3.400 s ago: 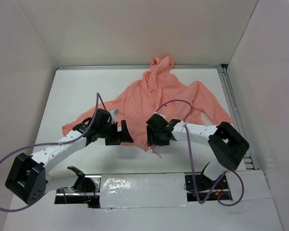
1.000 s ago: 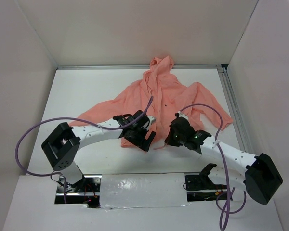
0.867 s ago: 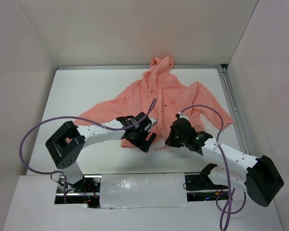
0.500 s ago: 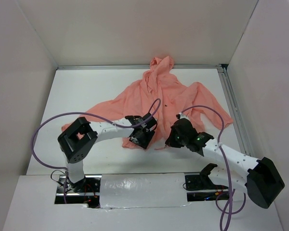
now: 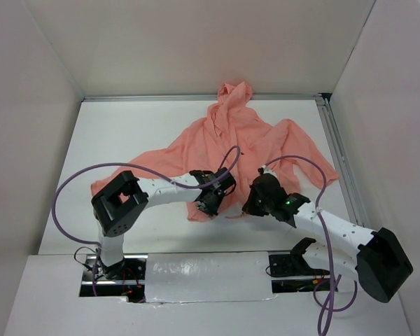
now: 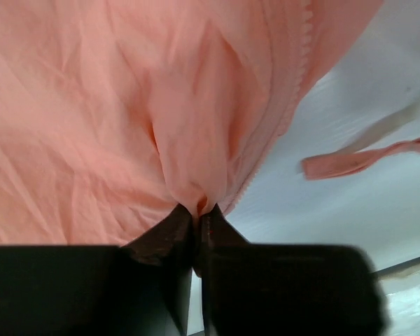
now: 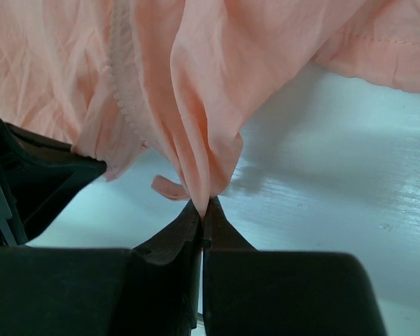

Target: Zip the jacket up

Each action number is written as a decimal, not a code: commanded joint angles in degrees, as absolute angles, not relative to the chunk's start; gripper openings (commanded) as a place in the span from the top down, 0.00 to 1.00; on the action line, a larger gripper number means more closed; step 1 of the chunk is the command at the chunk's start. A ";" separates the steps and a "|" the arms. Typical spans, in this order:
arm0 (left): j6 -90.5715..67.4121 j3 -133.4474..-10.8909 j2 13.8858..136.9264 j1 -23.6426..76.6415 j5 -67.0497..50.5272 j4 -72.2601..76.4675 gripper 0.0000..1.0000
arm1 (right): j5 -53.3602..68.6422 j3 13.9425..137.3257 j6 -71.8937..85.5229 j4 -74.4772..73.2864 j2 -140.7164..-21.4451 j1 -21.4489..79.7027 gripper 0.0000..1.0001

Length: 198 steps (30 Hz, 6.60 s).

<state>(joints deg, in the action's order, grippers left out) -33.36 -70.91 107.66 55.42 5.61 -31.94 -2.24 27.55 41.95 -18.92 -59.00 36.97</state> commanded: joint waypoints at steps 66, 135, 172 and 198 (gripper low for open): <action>-38.76 -58.28 70.40 45.44 -9.46 -31.83 1.00 | -6.24 41.21 52.30 -15.29 -89.74 35.42 1.00; -43.85 -57.40 84.90 60.91 -28.82 -21.10 1.00 | -2.81 33.84 50.89 -9.93 -81.74 30.94 1.00; -34.02 -75.17 110.15 33.31 -18.35 -28.41 1.00 | -6.51 60.56 52.99 -15.03 -97.47 24.26 1.00; -46.58 -62.13 103.10 45.44 -23.31 -26.54 0.75 | -7.82 61.00 54.76 -16.52 -101.52 26.28 1.00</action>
